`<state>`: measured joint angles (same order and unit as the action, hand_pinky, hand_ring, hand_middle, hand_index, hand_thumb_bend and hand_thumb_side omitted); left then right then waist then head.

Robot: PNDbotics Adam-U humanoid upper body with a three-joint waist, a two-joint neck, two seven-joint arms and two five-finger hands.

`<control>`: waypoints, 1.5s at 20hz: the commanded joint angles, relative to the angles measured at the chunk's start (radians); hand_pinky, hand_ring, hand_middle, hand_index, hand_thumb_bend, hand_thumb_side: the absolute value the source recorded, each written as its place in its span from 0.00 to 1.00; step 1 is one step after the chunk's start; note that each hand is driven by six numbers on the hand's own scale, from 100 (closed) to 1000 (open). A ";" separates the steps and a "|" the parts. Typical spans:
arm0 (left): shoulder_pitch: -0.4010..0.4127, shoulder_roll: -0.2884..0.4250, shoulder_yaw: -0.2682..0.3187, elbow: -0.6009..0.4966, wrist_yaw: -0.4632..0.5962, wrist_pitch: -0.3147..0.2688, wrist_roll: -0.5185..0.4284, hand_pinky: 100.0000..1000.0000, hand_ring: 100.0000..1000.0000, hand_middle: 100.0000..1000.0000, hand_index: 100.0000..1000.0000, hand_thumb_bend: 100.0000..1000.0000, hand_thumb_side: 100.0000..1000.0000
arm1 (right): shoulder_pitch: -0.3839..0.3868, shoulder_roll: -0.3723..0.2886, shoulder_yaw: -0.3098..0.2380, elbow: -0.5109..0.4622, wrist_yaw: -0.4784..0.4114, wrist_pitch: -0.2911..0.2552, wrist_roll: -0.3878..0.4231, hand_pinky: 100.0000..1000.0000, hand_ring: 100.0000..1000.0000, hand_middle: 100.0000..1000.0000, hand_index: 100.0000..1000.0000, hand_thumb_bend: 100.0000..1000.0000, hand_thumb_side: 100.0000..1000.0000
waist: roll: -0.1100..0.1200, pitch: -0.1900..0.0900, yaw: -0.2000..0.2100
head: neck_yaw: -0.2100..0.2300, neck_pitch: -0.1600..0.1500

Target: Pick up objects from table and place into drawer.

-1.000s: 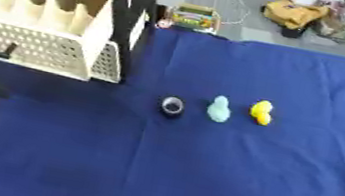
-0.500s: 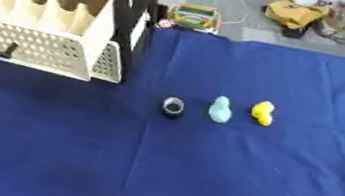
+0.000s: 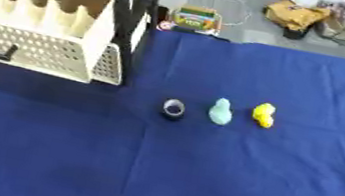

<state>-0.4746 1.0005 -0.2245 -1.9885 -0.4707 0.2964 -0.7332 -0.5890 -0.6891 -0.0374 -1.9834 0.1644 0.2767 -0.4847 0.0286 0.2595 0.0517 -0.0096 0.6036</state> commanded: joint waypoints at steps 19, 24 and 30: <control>-0.085 -0.040 -0.013 0.054 -0.036 0.047 -0.021 0.44 0.49 0.56 0.92 0.00 1.00 | -0.045 0.012 -0.012 -0.017 0.014 0.035 0.005 0.64 0.67 0.58 0.74 0.25 0.86 | 0.002 -0.008 -0.013 | 0.011 -0.027; -0.099 -0.054 -0.015 0.083 -0.057 0.042 -0.007 0.45 0.49 0.56 0.92 0.00 1.00 | -0.042 0.015 -0.015 -0.017 0.012 0.039 0.004 0.64 0.67 0.58 0.74 0.30 0.88 | 0.001 -0.006 -0.014 | 0.012 -0.033; -0.124 -0.074 -0.012 0.110 -0.067 0.053 0.033 0.46 0.48 0.55 0.91 0.00 1.00 | -0.039 0.016 -0.017 -0.017 0.010 0.039 0.006 0.64 0.67 0.58 0.74 0.31 0.88 | 0.001 -0.002 -0.018 | 0.014 -0.041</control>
<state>-0.5831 0.9102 -0.2494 -1.8844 -0.5299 0.3457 -0.7121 -0.6161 -0.6599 -0.0430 -1.9834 0.1726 0.3142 -0.4794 0.0312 0.2718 0.0347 -0.0008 0.5750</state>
